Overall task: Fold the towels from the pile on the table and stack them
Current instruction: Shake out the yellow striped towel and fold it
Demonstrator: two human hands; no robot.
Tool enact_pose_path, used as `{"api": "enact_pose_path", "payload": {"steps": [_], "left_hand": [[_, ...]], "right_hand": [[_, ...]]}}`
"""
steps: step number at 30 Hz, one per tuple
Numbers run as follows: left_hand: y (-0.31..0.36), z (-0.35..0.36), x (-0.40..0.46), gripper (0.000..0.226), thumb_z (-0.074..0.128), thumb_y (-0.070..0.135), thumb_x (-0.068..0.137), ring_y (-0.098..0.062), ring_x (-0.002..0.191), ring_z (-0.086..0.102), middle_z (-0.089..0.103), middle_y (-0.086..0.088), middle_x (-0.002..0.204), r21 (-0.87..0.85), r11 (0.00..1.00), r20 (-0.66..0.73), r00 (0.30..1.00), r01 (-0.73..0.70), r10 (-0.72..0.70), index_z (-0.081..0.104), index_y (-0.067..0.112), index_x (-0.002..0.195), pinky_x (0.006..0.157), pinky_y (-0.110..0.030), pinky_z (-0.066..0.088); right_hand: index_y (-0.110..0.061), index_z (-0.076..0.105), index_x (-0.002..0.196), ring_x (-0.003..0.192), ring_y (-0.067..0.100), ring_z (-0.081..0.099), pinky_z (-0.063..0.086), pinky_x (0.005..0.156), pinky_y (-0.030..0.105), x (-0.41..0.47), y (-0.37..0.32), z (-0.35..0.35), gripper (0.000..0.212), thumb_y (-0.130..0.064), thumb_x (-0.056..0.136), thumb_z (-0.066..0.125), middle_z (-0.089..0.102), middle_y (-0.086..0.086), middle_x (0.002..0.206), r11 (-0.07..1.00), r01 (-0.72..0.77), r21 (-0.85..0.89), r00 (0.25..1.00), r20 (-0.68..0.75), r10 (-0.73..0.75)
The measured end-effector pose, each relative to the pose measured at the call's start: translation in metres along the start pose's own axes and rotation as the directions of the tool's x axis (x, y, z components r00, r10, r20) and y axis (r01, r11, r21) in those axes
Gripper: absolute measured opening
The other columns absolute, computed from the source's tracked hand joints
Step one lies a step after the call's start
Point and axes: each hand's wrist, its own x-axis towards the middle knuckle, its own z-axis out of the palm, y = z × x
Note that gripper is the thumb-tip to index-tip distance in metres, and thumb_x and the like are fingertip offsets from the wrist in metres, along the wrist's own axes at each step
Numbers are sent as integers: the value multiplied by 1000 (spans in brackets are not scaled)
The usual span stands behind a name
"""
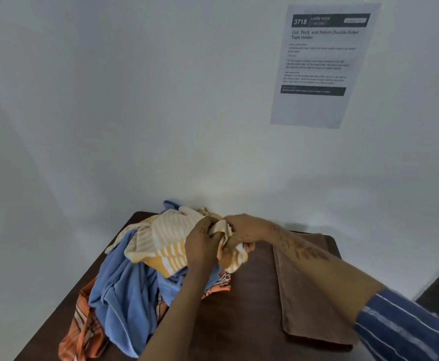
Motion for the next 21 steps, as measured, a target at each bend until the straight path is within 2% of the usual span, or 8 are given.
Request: {"api": "enact_pose_path", "payload": {"steps": [1, 3, 5, 7, 11, 13, 17, 21], "left_hand": [[0, 2, -3, 26, 49, 25, 69, -13, 70, 53, 60, 7, 78, 8, 1000, 21, 1000, 4, -5, 62, 15, 88, 61, -30, 40], [-15, 2, -11, 23, 52, 28, 75, -13, 74, 56, 63, 5, 83, 86, 996, 72, 997, -33, 27, 63, 15, 91, 64, -29, 43], [-46, 0, -20, 20, 54, 29, 85, -16, 75, 59, 65, 1, 82, 223, 968, 142, 986, -115, 85, 65, 12, 87, 66, -25, 41], [-73, -11, -33, 22, 52, 25, 89, -18, 76, 61, 66, -2, 80, 294, 954, 183, 983, -58, 3, 67, 9, 84, 69, -24, 43], [-105, -26, -55, 34, 41, 29, 83, -18, 54, 59, 63, 1, 59, 333, 943, 148, 988, -10, -42, 64, 13, 64, 56, -24, 39], [-100, -21, -52, 39, 39, 34, 85, -16, 48, 52, 56, 1, 52, 310, 950, 114, 992, 21, -59, 56, 11, 59, 52, -27, 36], [-44, -1, -41, 42, 43, 42, 88, -13, 49, 41, 37, 6, 50, 137, 988, 165, 985, -77, 54, 43, 12, 58, 52, -25, 27], [-23, 12, -40, 41, 49, 41, 92, -10, 58, 46, 46, 2, 59, 23, 996, 196, 977, -89, 82, 49, 11, 64, 59, -24, 33]], "right_hand": [[-17, 56, 85, 45, 3, 57, 44, 42, 14, 1, 2, 5, 15, -19, 80, 69, 61, 2, 73, 1000, -7, 13, 1000, 4, 7], [-12, 54, 72, 34, 4, 52, 43, 38, 18, 1, 8, 4, 11, -12, 82, 59, 56, 3, 60, 1000, -21, 23, 999, -26, 22], [-5, 63, 76, 45, 10, 54, 45, 44, 24, -2, 16, -6, 15, -19, 77, 61, 58, 5, 67, 999, -32, 6, 994, -101, 32], [-7, 66, 74, 56, 13, 51, 41, 54, 26, -10, 26, -21, 23, -30, 73, 61, 57, 0, 70, 997, -51, -51, 984, -174, 41], [-16, 60, 68, 54, 10, 52, 38, 52, 24, -22, 46, -36, 16, -29, 78, 63, 54, -6, 66, 981, -164, -105, 973, -178, 143], [-20, 60, 83, 67, 17, 61, 42, 53, 24, -22, 51, -25, 14, -34, 79, 63, 59, -4, 82, 971, -191, -146, 974, -152, 169], [-19, 46, 121, 71, 14, 54, 41, 46, 11, -23, 29, 19, 56, -34, 76, 75, 54, -3, 97, 997, -12, 74, 999, 46, 8], [-7, 60, 104, 66, 21, 59, 49, 57, 30, -18, 20, 62, 26, -23, 84, 63, 61, 9, 87, 990, -66, 121, 998, 17, 65]]}}
